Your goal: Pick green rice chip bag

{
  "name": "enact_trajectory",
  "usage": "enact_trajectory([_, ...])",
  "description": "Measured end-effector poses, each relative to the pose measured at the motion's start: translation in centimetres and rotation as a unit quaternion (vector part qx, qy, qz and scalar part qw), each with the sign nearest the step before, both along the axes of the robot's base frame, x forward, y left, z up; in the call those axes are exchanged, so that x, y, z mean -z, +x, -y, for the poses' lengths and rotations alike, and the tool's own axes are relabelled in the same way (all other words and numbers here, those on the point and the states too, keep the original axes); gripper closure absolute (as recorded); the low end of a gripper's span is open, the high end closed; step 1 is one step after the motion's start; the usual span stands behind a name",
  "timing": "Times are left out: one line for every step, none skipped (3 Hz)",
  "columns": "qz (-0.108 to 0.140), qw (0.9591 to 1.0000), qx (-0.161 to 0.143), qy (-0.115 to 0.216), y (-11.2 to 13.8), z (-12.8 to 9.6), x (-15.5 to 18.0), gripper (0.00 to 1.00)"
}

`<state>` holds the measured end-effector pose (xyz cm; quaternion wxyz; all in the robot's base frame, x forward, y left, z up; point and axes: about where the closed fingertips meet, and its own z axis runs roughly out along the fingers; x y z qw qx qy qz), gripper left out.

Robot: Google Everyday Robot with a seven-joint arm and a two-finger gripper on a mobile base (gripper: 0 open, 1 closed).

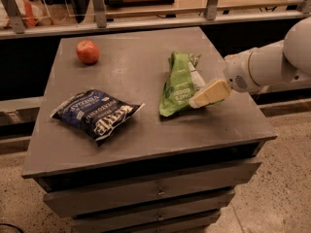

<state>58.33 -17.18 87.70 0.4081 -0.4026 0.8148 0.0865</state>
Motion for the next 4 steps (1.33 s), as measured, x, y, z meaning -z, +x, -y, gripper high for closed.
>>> enact_trajectory([-0.047, 0.9985, -0.012, 0.025, 1.4, -2.8, 1.0, 0.0])
enact_trajectory([-0.086, 0.9955, -0.023, 0.032, 1.7, -4.8, 1.9, 0.0])
enact_trajectory([-0.113, 0.9928, -0.014, 0.035, 1.9, -5.5, 3.4, 0.18])
enact_trajectory([-0.118, 0.9919, -0.018, 0.042, 1.9, -5.8, 4.2, 0.41])
